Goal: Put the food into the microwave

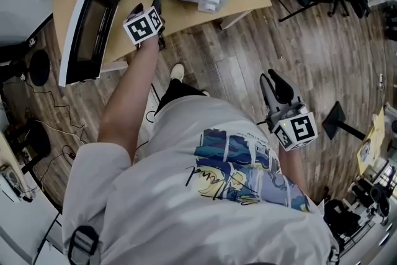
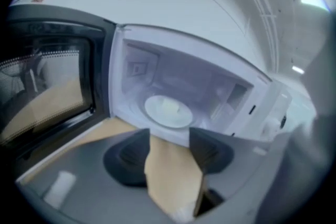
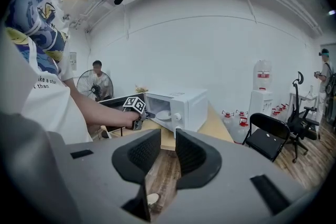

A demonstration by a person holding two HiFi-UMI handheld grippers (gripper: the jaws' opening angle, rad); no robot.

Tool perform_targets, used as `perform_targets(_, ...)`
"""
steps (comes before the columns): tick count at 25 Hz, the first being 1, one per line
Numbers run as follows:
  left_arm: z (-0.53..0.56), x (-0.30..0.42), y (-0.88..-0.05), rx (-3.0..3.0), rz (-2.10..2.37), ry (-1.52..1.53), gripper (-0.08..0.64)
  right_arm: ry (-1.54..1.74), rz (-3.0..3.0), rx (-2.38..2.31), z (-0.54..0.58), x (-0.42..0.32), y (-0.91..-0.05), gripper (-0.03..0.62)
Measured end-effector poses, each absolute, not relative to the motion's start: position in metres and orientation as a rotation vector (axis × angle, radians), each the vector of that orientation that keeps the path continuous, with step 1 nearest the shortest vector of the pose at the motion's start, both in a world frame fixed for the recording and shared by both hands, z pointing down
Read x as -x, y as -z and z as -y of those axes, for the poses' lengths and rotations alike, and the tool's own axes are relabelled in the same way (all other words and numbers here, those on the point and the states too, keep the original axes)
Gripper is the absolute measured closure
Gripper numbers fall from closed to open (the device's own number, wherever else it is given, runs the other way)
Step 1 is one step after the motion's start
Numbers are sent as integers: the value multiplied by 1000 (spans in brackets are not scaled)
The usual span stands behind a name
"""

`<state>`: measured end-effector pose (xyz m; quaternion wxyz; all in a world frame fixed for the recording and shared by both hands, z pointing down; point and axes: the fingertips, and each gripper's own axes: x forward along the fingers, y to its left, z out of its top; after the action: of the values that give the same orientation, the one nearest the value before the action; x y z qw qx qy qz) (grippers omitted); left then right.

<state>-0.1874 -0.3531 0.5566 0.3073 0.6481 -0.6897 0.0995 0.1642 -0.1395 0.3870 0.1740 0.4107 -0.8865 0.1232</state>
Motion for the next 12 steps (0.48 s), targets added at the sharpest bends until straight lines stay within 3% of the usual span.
perform_targets(7,306,172,-534,-1766,1819,-218,389,-313,2570,-1069,123,-170,-387,525)
perform_targets(12,267,161,-522,-1784,1802,-181,482,-291,2606,-1012,110,-172,-387,543)
